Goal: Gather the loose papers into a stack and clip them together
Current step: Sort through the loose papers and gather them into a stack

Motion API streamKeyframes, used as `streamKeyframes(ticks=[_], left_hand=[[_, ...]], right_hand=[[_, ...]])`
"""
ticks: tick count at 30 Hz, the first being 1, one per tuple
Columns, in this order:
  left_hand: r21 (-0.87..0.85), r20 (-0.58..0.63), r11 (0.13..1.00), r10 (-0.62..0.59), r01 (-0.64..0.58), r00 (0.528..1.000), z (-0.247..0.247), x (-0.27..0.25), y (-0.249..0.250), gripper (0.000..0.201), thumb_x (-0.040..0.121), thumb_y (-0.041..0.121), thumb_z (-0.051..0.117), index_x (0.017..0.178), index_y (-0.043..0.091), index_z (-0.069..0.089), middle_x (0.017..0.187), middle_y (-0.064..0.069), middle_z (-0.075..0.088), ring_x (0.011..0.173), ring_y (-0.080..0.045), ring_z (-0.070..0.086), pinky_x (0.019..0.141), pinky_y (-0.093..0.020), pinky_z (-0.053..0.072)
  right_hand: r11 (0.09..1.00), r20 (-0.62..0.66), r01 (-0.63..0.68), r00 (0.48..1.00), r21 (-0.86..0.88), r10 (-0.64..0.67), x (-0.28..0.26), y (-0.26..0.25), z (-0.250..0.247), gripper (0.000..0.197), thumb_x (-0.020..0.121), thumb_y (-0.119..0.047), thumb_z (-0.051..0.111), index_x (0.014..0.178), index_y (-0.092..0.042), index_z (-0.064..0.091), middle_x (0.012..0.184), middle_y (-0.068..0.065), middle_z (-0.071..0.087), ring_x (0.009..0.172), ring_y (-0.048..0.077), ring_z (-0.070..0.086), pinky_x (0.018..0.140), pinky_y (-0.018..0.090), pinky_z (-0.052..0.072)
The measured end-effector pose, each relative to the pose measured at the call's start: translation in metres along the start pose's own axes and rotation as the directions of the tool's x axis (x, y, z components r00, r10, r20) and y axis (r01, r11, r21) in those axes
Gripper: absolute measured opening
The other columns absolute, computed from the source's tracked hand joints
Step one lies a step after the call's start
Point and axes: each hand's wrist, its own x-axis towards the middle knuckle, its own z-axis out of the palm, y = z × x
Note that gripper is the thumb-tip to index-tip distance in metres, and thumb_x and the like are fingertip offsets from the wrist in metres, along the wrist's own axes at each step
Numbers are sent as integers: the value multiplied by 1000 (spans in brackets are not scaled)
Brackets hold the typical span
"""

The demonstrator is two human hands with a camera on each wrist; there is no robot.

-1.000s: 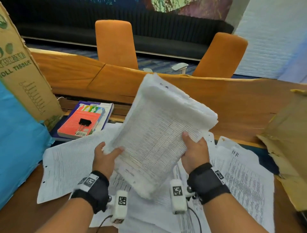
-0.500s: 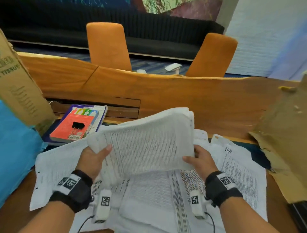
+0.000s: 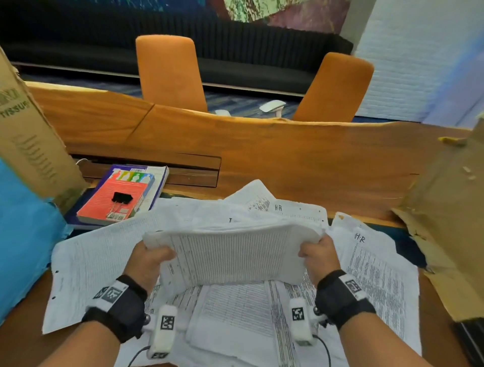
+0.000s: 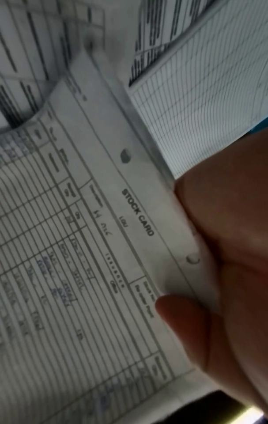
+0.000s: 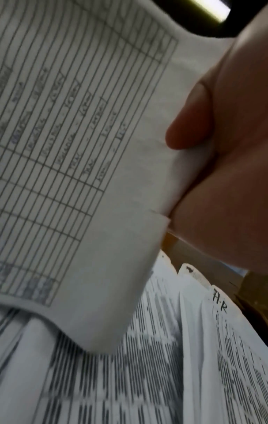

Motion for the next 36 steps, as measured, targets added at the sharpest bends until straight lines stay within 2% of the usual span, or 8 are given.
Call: streamKeyframes(ticks=[7,11,14,17,22,27,30,36], left_hand=[[15,12,999,-47,47,999,-2,5,-11,32,52,2,62,82,5,72,80,-9,75,89,-34,66,79,-42,50],[39,-11,996,-75,75,997,-4,3,-11,28,58,-3,62,81,6,73,78,-5,77,86,-29,67,74,-37,49],[93,-30,991,-92,95,995,-7,6,-14,28,75,-21,56,85,0,70,73,-3,76,85,-30,65,73,-34,49],[138,-26,985,-98,101,995,-8,5,-15,28,80,-22,51,86,-2,69,79,-9,74,85,-29,64,72,-32,47],[158,10,985,-72,69,997,-11,1,-12,28,77,-24,53,86,-4,69,80,-10,73,85,-26,64,70,-32,47],[164,106,985,-73,55,992,-10,2,1,30,59,-2,59,86,2,70,85,-13,70,88,-30,64,71,-33,49],[248,69,968,-56,37,996,-29,23,7,47,65,-3,55,108,10,67,110,-9,67,107,-27,60,79,-35,49],[824,-118,551,-54,128,992,-89,89,10,77,82,9,68,150,19,34,154,-5,37,128,-26,48,99,-36,45]], right_hand=[[963,100,-121,984,-240,148,-10,15,0,32,67,0,49,95,-7,64,92,16,68,99,38,63,79,50,57],[963,72,120,992,-243,-105,-22,-18,-3,48,75,13,53,109,-21,56,106,5,64,102,30,62,81,44,56],[579,288,483,870,-657,-399,-39,-58,16,74,76,0,58,141,-28,37,145,-9,40,141,17,31,117,39,28],[168,559,563,826,-809,-79,-46,-75,59,86,81,-17,56,153,-31,13,162,-5,13,153,24,-2,124,49,1],[-169,601,609,793,-775,101,-35,-89,91,12,87,-19,48,98,-21,50,88,1,53,96,26,53,90,42,40],[-57,627,644,758,-762,182,-42,-89,98,21,88,-8,48,102,-20,58,91,0,61,81,22,57,70,32,45],[114,518,507,848,-854,112,-32,-92,78,32,92,-8,45,115,-24,62,108,-1,65,100,23,61,81,33,49],[680,109,-35,980,-732,167,-6,-70,-5,8,91,-12,65,98,-16,67,85,1,71,78,19,67,67,29,50]])
